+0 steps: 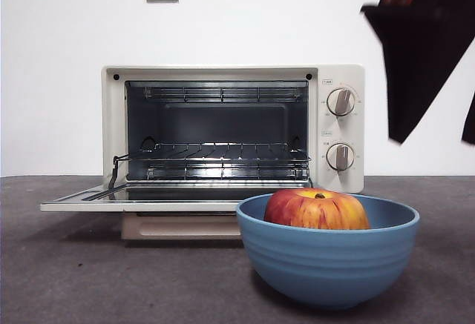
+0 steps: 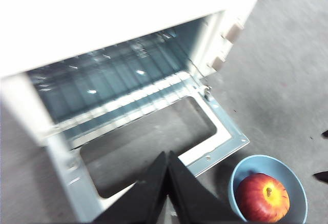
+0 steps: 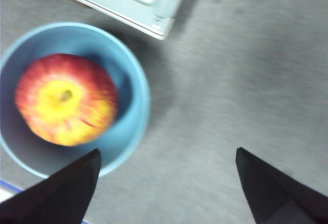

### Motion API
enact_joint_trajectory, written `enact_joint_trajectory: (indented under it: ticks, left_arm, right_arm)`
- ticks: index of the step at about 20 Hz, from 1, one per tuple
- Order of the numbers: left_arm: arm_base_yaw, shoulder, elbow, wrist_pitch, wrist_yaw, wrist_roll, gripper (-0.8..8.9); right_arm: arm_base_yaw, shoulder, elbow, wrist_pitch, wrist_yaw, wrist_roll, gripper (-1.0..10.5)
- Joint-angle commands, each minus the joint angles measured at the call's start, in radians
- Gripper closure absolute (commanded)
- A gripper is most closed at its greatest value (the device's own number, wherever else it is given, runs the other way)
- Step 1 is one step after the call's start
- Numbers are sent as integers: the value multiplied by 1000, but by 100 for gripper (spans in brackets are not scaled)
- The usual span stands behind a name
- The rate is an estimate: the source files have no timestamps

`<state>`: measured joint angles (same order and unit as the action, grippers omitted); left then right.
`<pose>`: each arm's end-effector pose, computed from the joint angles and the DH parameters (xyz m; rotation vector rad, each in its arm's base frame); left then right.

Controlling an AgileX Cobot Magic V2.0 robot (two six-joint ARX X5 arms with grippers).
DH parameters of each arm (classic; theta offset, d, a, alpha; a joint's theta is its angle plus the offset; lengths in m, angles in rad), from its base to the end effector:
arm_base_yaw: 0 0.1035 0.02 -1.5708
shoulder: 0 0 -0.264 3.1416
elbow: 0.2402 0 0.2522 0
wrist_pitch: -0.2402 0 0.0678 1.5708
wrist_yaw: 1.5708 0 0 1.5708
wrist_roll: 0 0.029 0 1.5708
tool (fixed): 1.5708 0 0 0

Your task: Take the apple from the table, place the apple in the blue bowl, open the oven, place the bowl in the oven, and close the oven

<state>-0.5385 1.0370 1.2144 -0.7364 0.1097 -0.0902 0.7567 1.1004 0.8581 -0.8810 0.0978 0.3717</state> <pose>0.1685 -0.1043 0.3818 0.0362 0.5832 -0.6049 0.1433 0.1314 0.2512 -0.1463 1.1189 0.3812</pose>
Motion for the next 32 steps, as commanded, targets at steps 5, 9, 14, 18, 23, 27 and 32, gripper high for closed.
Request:
enact_joint_trajectory:
  ticks: [5,9,14,18,23,27,32]
  left_arm:
    - [-4,-180,-124,-52,-6,-42,807]
    - [-4,-269,-192,-65,-6,-76,807]
    - [-4,-352,-225,-118,-6,-105,807]
    - [-4,-399,-225,-192,-6,-105,807]
    - [-4,-407,-225,-238,-18,-105,807]
    - [-4,-407,-225,-241,-65,-105,807]
    - [-4,-399,-225,-240,-91,-96,807]
  right_arm:
    - [-69,83,-80,145,-60,-10,556]
    - [-122,110,-93,198,-135,-30,572]
    - [-133,168,-93,265,-200,-34,637]
    - [-130,243,-93,312,-251,-31,701]
    - [-130,261,-93,296,-252,-31,863]
    - [-130,261,-93,283,-256,-31,944]
    - [-130,229,-59,266,-338,12,944]
